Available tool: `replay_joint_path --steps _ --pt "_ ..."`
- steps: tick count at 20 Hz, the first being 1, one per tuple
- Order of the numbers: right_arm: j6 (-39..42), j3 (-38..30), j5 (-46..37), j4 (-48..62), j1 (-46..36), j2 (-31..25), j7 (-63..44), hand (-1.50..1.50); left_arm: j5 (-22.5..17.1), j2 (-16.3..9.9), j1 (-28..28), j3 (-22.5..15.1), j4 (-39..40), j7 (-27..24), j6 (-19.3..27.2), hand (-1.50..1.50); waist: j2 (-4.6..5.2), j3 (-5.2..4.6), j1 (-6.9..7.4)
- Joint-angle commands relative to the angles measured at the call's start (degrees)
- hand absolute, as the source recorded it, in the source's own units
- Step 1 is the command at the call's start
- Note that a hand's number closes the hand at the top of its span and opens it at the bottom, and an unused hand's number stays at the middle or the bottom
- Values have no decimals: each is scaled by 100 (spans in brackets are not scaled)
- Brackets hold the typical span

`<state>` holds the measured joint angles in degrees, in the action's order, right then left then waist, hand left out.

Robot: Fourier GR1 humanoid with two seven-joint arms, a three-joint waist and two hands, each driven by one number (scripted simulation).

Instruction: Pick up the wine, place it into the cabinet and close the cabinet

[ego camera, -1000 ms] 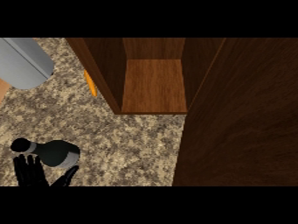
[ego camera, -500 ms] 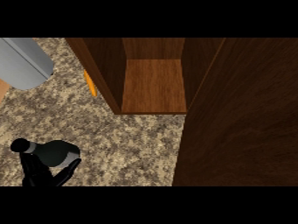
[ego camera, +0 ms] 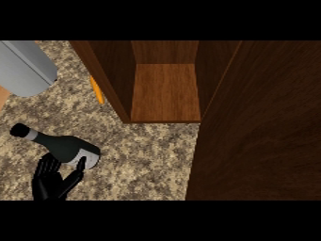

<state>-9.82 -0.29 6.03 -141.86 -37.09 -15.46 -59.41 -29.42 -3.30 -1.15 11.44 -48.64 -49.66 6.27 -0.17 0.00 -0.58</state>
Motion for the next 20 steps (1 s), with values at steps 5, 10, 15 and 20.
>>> replay_joint_path --steps 5,10,15,20 --pt "-67 162 184 -424 233 99 -245 -150 954 -351 -506 -599 296 -370 109 150 7 -7 -53" --pt "-5 116 405 -420 76 52 -332 -150 1638 -447 -947 -1670 28 259 -515 150 -25 0 -131" --pt "-33 -10 360 -303 71 43 -282 -150 1867 -219 -1053 -1824 -240 101 -375 150 -1 -2 24" --pt "130 -480 719 -274 219 -110 -199 -150 1934 -203 -1009 -2069 -1700 975 -68 150 -12 6 53"
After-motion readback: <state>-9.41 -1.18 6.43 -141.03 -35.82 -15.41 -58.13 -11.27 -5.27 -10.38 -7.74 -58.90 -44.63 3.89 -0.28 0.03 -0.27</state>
